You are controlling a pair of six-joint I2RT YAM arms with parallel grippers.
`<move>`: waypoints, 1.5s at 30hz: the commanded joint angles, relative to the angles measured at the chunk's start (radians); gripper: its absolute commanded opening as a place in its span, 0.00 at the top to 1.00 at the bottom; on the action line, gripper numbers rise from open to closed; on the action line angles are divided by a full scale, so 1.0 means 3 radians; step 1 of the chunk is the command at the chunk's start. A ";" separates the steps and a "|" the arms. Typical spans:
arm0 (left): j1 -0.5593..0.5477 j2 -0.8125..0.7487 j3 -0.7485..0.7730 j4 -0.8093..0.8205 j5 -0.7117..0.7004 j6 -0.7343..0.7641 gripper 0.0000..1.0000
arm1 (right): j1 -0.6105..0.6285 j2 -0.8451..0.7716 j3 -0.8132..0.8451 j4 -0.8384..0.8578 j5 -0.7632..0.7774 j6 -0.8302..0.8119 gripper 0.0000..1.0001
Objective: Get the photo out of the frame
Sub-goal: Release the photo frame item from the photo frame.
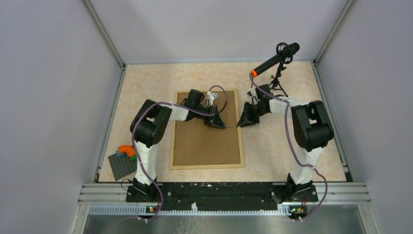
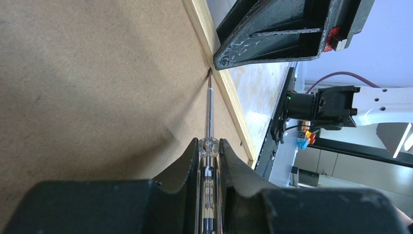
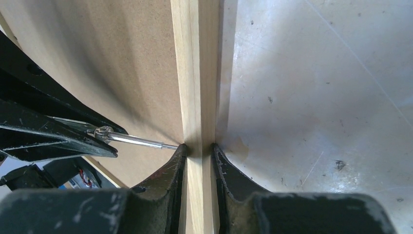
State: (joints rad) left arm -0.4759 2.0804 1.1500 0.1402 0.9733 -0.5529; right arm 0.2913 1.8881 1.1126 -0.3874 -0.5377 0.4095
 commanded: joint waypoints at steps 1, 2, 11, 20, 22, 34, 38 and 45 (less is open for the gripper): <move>-0.0120 0.0215 0.0040 0.0085 -0.0228 0.0001 1.00 | 0.0078 0.0188 -0.0116 0.0092 0.0166 0.0033 0.95; -0.0125 0.0234 0.0058 0.0087 -0.0217 -0.0002 1.00 | 0.0090 0.0194 -0.0124 0.0099 0.0162 0.0044 0.97; -0.0346 0.0117 0.0251 0.0194 -0.0233 -0.0079 1.00 | 0.0185 0.0279 -0.0105 0.0087 0.0210 0.0175 1.00; -0.0628 -0.0071 0.0614 -0.0079 -0.0537 0.0094 1.00 | 0.0190 0.0341 -0.0067 0.0052 0.0223 0.0240 1.00; -0.0698 -0.0096 0.0672 -0.0160 -0.0634 0.0179 1.00 | 0.0195 0.0341 -0.0066 0.0048 0.0218 0.0257 1.00; -0.1099 -0.0160 0.1181 -0.0668 -0.1159 0.0753 1.00 | 0.0238 0.0301 -0.0118 0.0079 0.0212 0.0331 1.00; -0.1161 -0.0102 0.1354 -0.0757 -0.1256 0.0800 1.00 | 0.0251 0.0291 -0.0117 0.0074 0.0233 0.0349 1.00; -0.1280 -0.0110 0.1494 -0.0893 -0.1378 0.0936 1.00 | 0.0261 0.0282 -0.0118 0.0059 0.0257 0.0375 1.00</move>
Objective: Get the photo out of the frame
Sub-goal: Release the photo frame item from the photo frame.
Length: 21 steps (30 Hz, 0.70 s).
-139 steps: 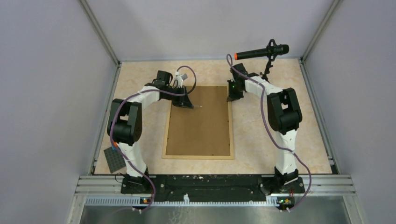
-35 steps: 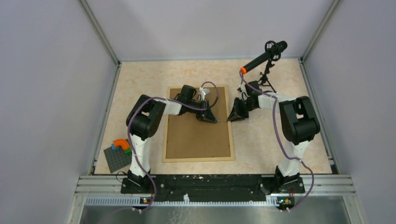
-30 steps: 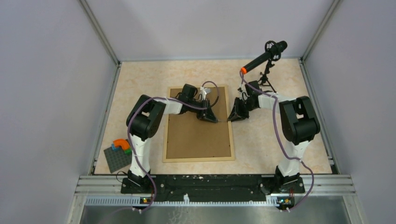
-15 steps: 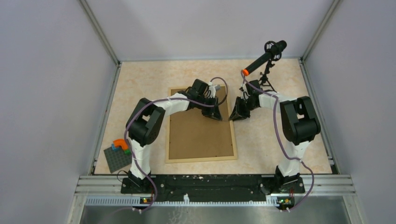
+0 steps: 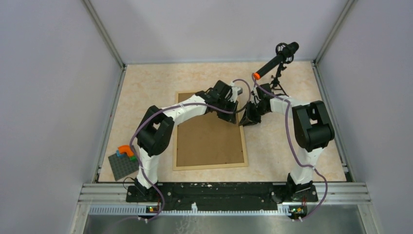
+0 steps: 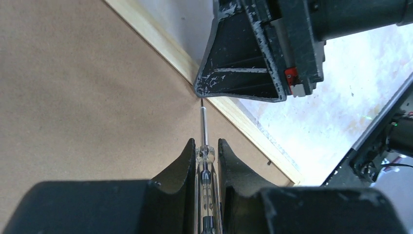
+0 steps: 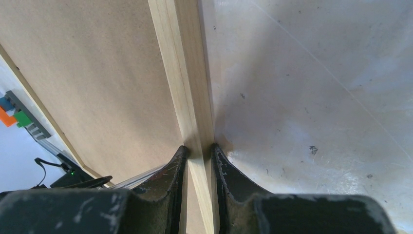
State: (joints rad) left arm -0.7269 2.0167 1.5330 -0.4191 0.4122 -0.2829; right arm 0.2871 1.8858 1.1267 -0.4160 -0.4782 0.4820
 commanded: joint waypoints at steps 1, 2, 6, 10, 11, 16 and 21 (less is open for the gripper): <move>-0.0446 0.0095 0.0211 0.0964 0.0479 0.0034 1.00 | 0.0275 0.0290 -0.0152 0.0147 0.0068 0.0129 1.00; -0.0439 0.0087 0.0202 0.0936 0.0460 0.0018 1.00 | 0.0271 0.0290 -0.0125 0.0130 0.0074 0.0112 1.00; -0.0221 -0.0006 -0.0011 0.0866 0.0545 -0.0088 1.00 | 0.0203 0.0290 0.0097 0.0009 0.0135 -0.0043 1.00; 0.0135 -0.0161 -0.0314 0.0981 0.0868 -0.0043 1.00 | 0.0066 0.0254 0.0275 -0.0060 0.0182 -0.0158 0.89; 0.0206 -0.0173 -0.0316 0.0972 0.0956 0.0001 1.00 | 0.0031 0.0241 0.0310 -0.0057 0.0183 -0.0175 0.86; 0.0369 -0.0248 -0.0263 0.0853 0.1150 0.0196 1.00 | -0.0021 0.0222 0.0547 -0.0091 0.0112 -0.0341 0.67; 0.0545 -0.0354 -0.0374 0.0665 0.1197 0.0250 1.00 | -0.0004 0.0091 0.0593 -0.0171 0.0105 -0.0460 0.56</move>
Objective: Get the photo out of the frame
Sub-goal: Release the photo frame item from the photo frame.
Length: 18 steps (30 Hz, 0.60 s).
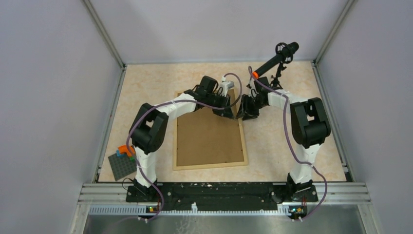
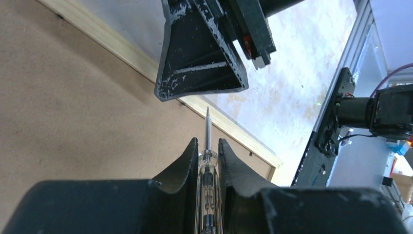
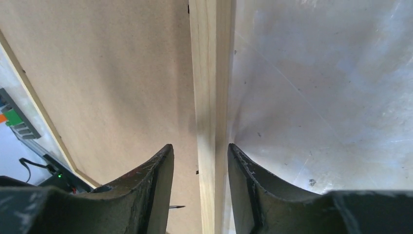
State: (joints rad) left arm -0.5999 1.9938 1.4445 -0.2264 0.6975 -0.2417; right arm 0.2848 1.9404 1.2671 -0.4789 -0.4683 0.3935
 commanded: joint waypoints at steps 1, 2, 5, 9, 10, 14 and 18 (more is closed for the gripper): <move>0.0157 -0.0317 -0.0133 0.0019 0.0249 0.0119 1.00 | 0.0027 -0.0144 0.0111 0.0019 0.0114 -0.0193 0.56; 0.0201 -0.0357 -0.0188 0.0029 0.0279 0.0107 1.00 | 0.0061 -0.0183 0.0107 -0.0013 0.0180 -0.0228 0.55; 0.0367 -0.0480 -0.0420 0.0112 0.0417 0.0012 1.00 | 0.0210 -0.0282 0.0073 -0.0133 0.0411 -0.0311 0.54; 0.0542 -0.0620 -0.0598 0.0072 0.0450 0.0054 1.00 | 0.0437 -0.0361 -0.0011 -0.0250 0.0765 -0.0343 0.54; 0.0570 -0.0645 -0.0629 0.0050 0.0428 0.0074 1.00 | 0.0477 -0.0371 -0.0034 -0.0246 0.0817 -0.0334 0.54; 0.0657 -0.0702 -0.0717 0.0012 0.0376 0.0078 1.00 | 0.0575 -0.0344 -0.0039 -0.0256 0.1059 -0.0263 0.56; 0.0684 -0.0715 -0.0757 0.0037 0.0340 0.0049 1.00 | 0.0637 -0.0251 -0.0006 -0.0328 0.1257 -0.0213 0.59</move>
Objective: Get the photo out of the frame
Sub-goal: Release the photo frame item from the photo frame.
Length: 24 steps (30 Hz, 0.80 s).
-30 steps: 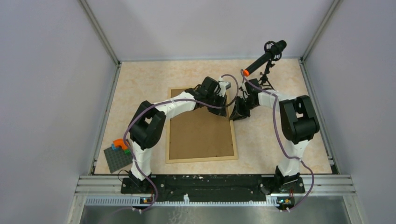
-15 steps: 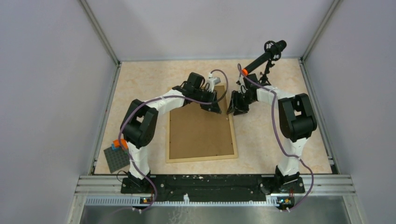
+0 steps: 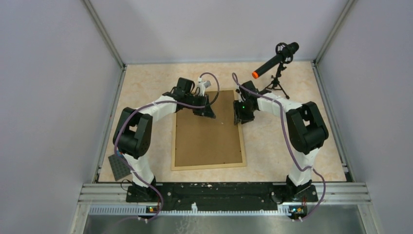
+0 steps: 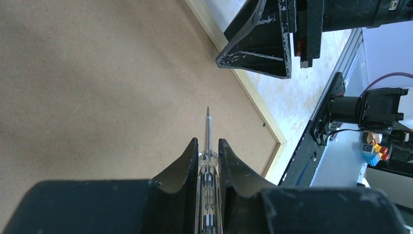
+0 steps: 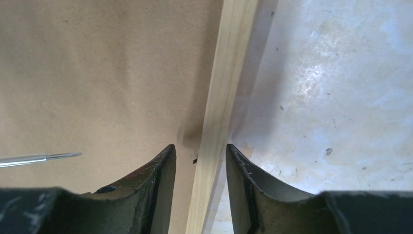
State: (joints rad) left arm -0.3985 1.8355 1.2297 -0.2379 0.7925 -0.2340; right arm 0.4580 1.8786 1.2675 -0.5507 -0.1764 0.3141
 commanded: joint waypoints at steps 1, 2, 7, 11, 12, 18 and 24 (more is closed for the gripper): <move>0.0018 -0.0182 -0.0040 0.0077 0.0022 0.0021 1.00 | 0.0075 -0.0025 -0.0007 -0.0113 0.0307 0.0052 0.59; 0.0023 -0.0176 -0.0041 0.0081 0.0022 0.0019 1.00 | 0.0088 -0.0026 -0.0016 -0.0130 0.0328 0.0050 0.59; 0.0035 -0.0148 -0.0031 0.0103 0.0022 0.0006 1.00 | 0.0133 -0.0080 -0.0168 -0.0183 0.0315 0.0063 0.59; 0.0038 -0.0141 -0.0048 0.0118 0.0013 -0.0013 1.00 | 0.0135 -0.0071 -0.0231 -0.0111 0.0315 0.0126 0.62; 0.0038 -0.0146 -0.0052 0.0127 0.0017 -0.0016 1.00 | 0.0133 -0.0050 -0.0222 -0.0103 0.0312 0.0148 0.63; 0.0043 -0.0141 -0.0064 0.0115 -0.0016 -0.0018 1.00 | 0.0130 0.0100 -0.0131 -0.0186 0.0297 0.0201 0.83; 0.0082 -0.0160 -0.0088 0.0101 -0.0035 -0.0009 1.00 | 0.0090 0.0334 0.0227 -0.0294 0.0375 0.0200 1.00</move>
State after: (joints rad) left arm -0.3866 1.8332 1.2205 -0.2359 0.7872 -0.2371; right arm 0.4820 1.8854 1.2644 -0.6174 -0.0994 0.3763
